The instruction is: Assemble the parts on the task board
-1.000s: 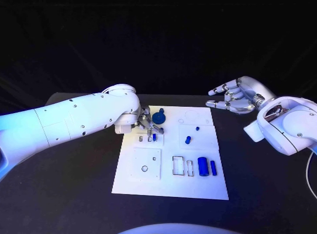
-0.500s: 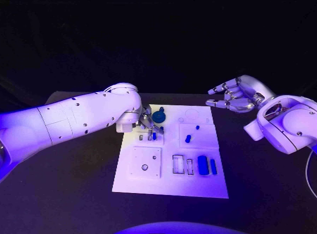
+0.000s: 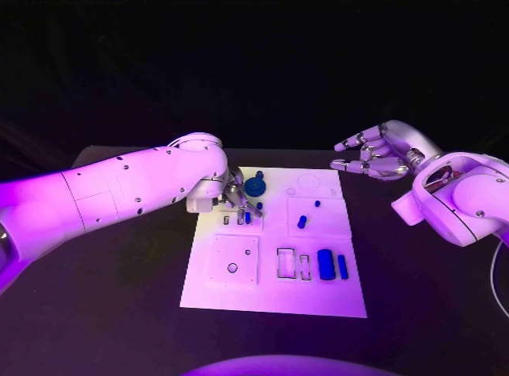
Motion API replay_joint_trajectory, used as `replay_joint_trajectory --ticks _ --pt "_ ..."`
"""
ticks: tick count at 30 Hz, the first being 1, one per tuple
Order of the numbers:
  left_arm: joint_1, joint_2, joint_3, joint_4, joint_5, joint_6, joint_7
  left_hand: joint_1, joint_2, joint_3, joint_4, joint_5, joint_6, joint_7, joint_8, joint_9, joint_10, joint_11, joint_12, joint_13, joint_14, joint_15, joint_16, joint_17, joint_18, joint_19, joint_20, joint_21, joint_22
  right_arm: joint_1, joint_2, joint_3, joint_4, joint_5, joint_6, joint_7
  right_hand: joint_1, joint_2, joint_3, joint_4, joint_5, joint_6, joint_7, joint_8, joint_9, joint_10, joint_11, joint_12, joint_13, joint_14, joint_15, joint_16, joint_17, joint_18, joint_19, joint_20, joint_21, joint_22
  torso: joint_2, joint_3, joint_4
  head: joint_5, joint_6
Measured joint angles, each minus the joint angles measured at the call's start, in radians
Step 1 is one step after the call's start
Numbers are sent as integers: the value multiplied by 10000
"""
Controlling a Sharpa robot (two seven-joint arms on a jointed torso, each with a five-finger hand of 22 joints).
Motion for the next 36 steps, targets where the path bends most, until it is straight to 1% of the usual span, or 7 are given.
replay_joint_trajectory --ticks 5,18,22,25,31,33,36 --pt "-4 0 0 3 2 35 -1 131 131 107 4 0 -50 19 40 59 0 0 0 0 0 0 0 0 -1 0 0 0 0 0 15 -7 -6 0 7 -3 0 0 0 0 0 0 0 0 0 0 0 0 0 0 0 0 -1 -1 0 0 0 0 1 -1 1 -3 -1" --pt "-21 40 2 -6 6 103 -3 660 132 523 -109 0 -120 19 117 214 -22 -22 0 -26 -1 0 0 7 0 0 0 0 -2 -1 73 -15 -42 29 40 -14 0 0 0 0 0 33 -34 0 0 0 0 0 1 0 1 0 -2 -1 0 0 0 -9 2 6 11 32 -61" --pt "-24 52 2 -6 16 98 -3 919 278 748 -190 0 -191 20 117 256 -38 -38 -44 -46 -1 0 0 6 1 0 0 0 -2 -1 81 -15 -58 37 47 -16 0 0 0 0 0 33 -34 0 1 0 0 0 1 0 0 0 -2 0 0 0 0 -9 5 6 10 31 -67" --pt "-26 62 2 -6 46 83 -3 1271 397 1008 -370 0 -245 -33 117 276 -43 -43 -44 -67 -1 0 0 6 1 0 0 0 -2 -1 91 -15 -68 41 52 -19 0 0 0 0 0 33 -34 0 1 0 0 0 1 0 1 0 -2 0 0 0 0 -9 6 6 4 23 -74" --pt "-12 62 16 -2 237 15 -3 2591 518 2194 -1137 -66 -572 -35 -66 234 -153 -142 -280 -190 -1 -76 0 5 1 39 -39 -6 -2 -1 120 -16 -93 49 75 -23 0 0 0 0 -1 33 -34 0 1 36 -36 0 0 0 1 0 5 0 0 1 0 -9 6 9 6 21 -98" --pt "-13 48 16 7 318 -11 -3 2733 459 2349 -984 -64 -637 -6 -96 234 -240 -122 -389 -266 -1 -76 0 5 1 39 -39 -44 -3 -1 132 -16 -102 51 83 -24 0 0 0 0 0 34 -34 0 1 36 -35 0 0 0 1 0 6 -1 1 0 0 -9 6 12 7 20 -105" --pt "-26 -10 16 50 437 -59 -3 2803 321 3056 -277 -59 -677 114 -118 346 -265 -82 -496 -368 -1 -76 0 5 0 38 -39 -45 -3 -1 151 -19 -122 54 97 -26 0 0 0 0 41 33 -34 0 1 36 -35 0 0 0 1 0 6 -1 1 1 -37 -9 6 12 11 12 -125"
